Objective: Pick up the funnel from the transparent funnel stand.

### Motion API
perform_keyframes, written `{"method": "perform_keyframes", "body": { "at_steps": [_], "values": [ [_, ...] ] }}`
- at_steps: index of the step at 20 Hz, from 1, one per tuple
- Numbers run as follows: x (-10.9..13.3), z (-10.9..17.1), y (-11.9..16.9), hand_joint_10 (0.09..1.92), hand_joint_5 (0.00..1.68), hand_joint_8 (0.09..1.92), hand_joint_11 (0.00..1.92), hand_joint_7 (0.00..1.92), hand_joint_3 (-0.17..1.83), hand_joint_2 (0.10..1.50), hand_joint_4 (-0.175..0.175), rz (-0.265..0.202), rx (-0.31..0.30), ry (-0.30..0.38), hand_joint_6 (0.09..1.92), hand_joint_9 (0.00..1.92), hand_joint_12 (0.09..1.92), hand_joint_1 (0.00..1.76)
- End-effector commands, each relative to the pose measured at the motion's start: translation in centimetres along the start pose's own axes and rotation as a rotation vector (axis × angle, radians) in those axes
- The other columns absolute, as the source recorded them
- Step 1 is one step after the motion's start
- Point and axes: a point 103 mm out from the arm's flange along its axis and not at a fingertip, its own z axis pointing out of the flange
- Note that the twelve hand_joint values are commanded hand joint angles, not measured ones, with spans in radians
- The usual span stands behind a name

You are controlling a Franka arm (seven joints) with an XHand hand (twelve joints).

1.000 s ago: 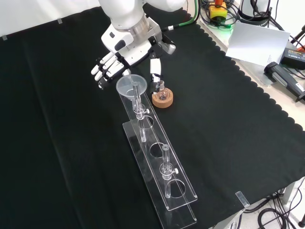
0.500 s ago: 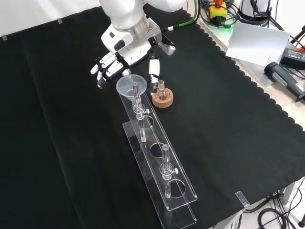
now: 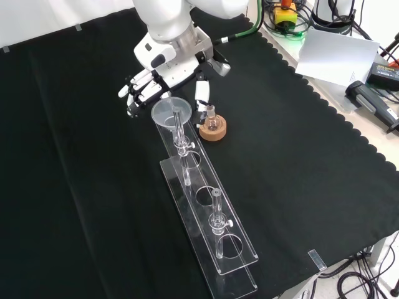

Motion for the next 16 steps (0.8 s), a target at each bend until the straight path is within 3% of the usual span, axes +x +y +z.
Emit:
{"method": "perform_keyframes", "body": {
  "at_steps": [1,12,16],
  "values": [
    [0.48,-0.28,0.00,0.73,0.01,0.45,0.00,0.29,0.05,0.73,-0.075,0.003,0.000,-0.006,0.09,0.00,0.09,0.51],
    [-0.25,-0.23,0.01,0.78,0.04,0.52,0.00,0.47,0.06,0.76,-0.080,0.027,-0.063,-0.011,0.09,0.08,0.09,0.61],
    [-0.49,-0.51,-0.09,0.74,0.07,0.46,0.00,0.54,0.10,0.76,-0.072,0.035,-0.098,-0.004,0.09,0.14,0.09,0.66]
  ]
}}
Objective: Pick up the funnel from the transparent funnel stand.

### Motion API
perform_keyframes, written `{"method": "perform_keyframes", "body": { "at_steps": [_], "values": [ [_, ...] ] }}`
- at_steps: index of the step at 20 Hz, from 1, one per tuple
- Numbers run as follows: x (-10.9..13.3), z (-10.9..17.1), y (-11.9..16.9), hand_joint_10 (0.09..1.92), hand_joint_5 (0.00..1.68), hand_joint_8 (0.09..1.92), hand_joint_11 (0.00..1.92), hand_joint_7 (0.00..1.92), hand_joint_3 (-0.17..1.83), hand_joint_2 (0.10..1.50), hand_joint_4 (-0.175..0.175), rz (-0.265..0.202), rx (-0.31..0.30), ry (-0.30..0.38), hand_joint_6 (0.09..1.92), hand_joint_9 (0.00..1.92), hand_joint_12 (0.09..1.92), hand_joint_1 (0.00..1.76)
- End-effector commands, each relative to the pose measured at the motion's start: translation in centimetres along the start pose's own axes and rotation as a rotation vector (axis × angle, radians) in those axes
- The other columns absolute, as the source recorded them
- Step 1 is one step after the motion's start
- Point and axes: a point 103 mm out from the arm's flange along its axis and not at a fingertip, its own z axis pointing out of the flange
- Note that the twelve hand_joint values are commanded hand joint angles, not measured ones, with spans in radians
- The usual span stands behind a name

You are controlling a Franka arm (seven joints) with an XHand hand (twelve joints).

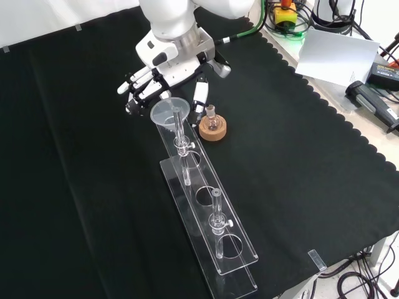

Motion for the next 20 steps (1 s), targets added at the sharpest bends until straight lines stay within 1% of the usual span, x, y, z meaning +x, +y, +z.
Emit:
{"method": "perform_keyframes", "body": {
  "at_steps": [1,5,7,14,16,20],
  "values": [
    [-0.42,-0.49,-0.07,0.73,0.09,0.44,0.00,0.56,0.11,0.76,-0.068,0.014,-0.053,0.009,0.09,0.15,0.12,0.67],
    [-0.57,-0.61,-0.02,0.69,0.12,0.41,0.00,0.62,0.17,0.74,-0.055,0.015,-0.062,0.022,0.09,0.21,0.27,0.70],
    [-0.63,-0.54,0.05,0.68,0.13,0.40,0.00,0.64,0.18,0.73,-0.050,0.013,-0.059,0.021,0.09,0.22,0.29,0.71],
    [-0.90,-0.09,0.28,0.68,0.14,0.40,0.00,0.63,0.19,0.73,-0.047,0.009,-0.033,0.051,0.09,0.23,0.30,0.72],
    [-1.04,0.05,0.38,0.66,0.14,0.38,0.00,0.62,0.22,0.72,-0.047,0.009,-0.019,0.066,0.09,0.24,0.29,0.71],
    [-1.30,0.19,0.50,0.65,0.14,0.37,0.00,0.60,0.25,0.71,-0.049,0.011,-0.010,0.096,0.09,0.24,0.27,0.69]
  ]
}}
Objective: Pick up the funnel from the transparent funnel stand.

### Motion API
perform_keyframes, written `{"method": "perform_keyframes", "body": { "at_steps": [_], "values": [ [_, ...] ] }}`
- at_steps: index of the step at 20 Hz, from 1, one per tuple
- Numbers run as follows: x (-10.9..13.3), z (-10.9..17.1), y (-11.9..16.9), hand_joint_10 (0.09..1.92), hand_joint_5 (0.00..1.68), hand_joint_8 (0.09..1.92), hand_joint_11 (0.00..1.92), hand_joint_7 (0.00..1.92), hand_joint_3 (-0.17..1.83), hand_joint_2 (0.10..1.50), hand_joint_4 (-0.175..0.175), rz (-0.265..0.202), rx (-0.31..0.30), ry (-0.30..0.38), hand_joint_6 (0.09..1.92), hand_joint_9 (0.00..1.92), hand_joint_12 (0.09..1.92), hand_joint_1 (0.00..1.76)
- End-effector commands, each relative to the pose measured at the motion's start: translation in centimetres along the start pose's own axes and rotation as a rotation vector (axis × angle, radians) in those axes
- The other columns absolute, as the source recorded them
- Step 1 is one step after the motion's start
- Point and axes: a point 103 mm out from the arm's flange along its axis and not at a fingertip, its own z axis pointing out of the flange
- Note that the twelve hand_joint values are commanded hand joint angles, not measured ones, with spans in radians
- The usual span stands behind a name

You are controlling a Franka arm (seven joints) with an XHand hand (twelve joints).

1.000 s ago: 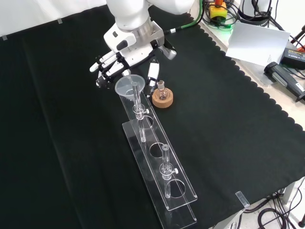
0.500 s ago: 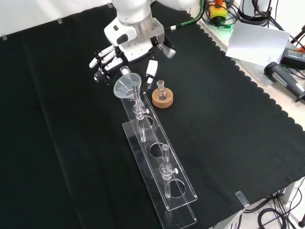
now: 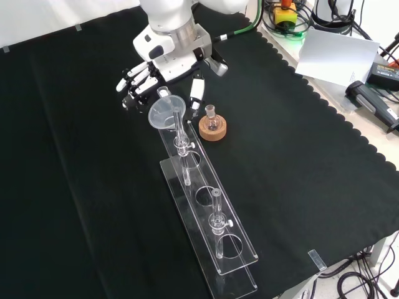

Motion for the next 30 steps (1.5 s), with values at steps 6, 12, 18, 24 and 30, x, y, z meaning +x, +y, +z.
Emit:
{"method": "perform_keyframes", "body": {
  "at_steps": [6,12,18,24,30],
  "values": [
    [-0.7,0.2,0.2,0.65,0.14,0.37,0.00,0.60,0.31,0.68,-0.052,0.004,-0.006,0.099,0.09,0.24,0.24,0.66],
    [-0.9,0.3,0.3,0.65,0.18,0.38,0.00,0.65,0.34,0.66,-0.045,0.003,-0.026,0.141,0.09,0.27,0.23,0.72],
    [-1.0,0.5,0.3,0.63,0.22,0.36,0.00,0.72,0.42,0.62,-0.038,0.001,-0.036,0.160,0.09,0.32,0.32,0.78],
    [-0.9,0.6,0.3,0.59,0.26,0.33,0.00,0.78,0.50,0.59,-0.034,-0.005,-0.036,0.171,0.09,0.37,0.47,0.84],
    [-1.6,0.1,0.3,0.62,0.16,0.27,0.00,0.57,0.52,0.56,-0.033,0.009,0.064,0.164,0.09,0.23,0.26,0.68]
  ]
}}
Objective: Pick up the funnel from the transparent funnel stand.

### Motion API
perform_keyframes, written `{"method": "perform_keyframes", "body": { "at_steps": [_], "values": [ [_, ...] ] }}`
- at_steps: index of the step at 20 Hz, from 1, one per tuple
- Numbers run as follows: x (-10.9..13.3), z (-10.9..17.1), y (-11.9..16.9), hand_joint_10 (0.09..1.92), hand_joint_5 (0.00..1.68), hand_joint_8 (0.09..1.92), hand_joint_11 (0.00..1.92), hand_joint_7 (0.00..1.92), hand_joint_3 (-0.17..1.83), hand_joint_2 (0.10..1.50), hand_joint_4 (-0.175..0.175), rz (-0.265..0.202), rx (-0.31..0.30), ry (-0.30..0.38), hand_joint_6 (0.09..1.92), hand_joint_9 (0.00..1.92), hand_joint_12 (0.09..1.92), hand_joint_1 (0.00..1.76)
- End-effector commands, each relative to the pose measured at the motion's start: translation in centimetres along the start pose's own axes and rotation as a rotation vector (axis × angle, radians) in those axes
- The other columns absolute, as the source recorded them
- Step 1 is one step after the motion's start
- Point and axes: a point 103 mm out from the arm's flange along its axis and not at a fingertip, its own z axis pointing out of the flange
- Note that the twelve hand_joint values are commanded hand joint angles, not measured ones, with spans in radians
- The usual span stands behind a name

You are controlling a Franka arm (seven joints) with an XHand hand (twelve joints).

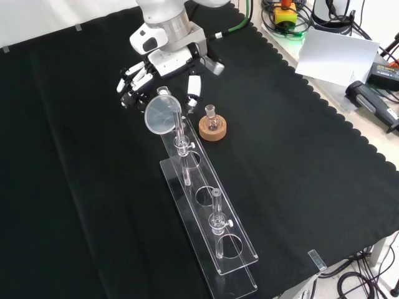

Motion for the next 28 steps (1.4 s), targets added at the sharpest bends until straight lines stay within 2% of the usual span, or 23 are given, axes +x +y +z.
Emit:
{"method": "perform_keyframes", "body": {
  "at_steps": [1,3,5,7,9,21,28],
  "values": [
    [-0.6,-1.2,0.0,0.65,0.13,0.27,0.00,0.49,0.50,0.56,-0.033,0.011,0.102,-0.031,0.09,0.16,0.15,0.63],
    [-0.6,-2.2,-0.1,0.57,0.04,0.27,0.00,0.27,0.37,0.57,-0.038,0.005,0.127,-0.054,0.09,0.05,0.09,0.51],
    [-0.6,-3.5,-0.3,0.38,0.01,0.29,0.00,0.13,0.27,0.59,-0.043,0.000,0.123,-0.067,0.09,0.01,0.09,0.46],
    [-0.7,-4.3,-0.5,0.20,0.00,0.31,0.00,0.05,0.21,0.60,-0.045,-0.003,0.121,-0.065,0.09,0.00,0.09,0.43],
    [-0.8,-5.0,-0.6,0.09,0.00,0.27,0.00,0.01,0.17,0.61,-0.047,-0.006,0.108,-0.063,0.09,0.00,0.09,0.42],
    [1.0,-4.8,-0.3,0.09,0.00,0.23,0.00,0.00,0.13,0.61,-0.055,-0.060,0.129,-0.040,0.09,0.00,0.09,0.40],
    [1.7,-4.2,-0.2,0.09,0.00,0.24,0.00,0.00,0.12,0.61,-0.057,-0.075,0.155,-0.039,0.09,0.00,0.09,0.39]
  ]
}}
